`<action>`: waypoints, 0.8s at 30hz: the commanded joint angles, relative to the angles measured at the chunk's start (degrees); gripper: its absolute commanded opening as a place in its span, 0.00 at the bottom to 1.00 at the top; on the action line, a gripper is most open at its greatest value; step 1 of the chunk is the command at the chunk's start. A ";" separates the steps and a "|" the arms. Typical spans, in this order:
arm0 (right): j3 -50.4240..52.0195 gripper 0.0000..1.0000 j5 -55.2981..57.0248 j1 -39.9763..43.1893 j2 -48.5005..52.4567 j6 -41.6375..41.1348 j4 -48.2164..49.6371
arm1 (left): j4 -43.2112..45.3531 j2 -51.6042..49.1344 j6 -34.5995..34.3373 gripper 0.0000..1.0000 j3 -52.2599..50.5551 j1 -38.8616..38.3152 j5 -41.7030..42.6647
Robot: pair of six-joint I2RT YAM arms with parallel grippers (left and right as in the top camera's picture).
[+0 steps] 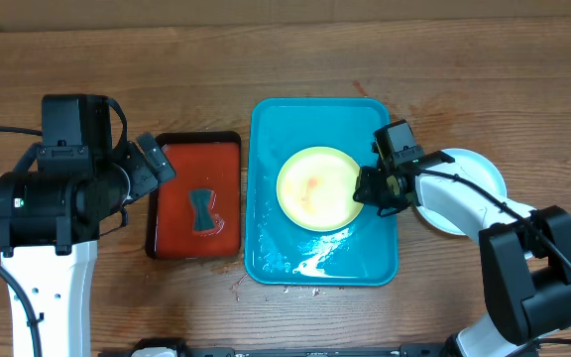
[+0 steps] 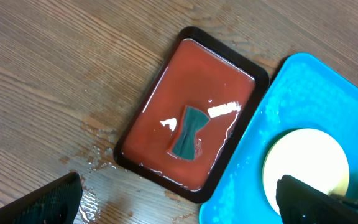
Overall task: Clean dirty plates on tray and stack at the side
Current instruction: 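Slide the yellow plate to the tray center with the right gripper, then grasp the sponge in the red tray with the left gripper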
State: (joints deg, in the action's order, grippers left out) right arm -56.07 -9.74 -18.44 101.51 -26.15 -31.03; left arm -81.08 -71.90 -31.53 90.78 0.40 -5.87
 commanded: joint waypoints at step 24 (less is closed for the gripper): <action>-2.89 0.26 -0.83 0.11 -16.96 4.11 -10.25 | 39.36 -27.21 13.73 0.40 -34.40 -1.99 11.96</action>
State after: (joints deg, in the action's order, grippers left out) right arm -57.87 -9.78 -18.41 84.82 -22.41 -41.54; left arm -42.96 -94.52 -19.40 56.97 -0.49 4.23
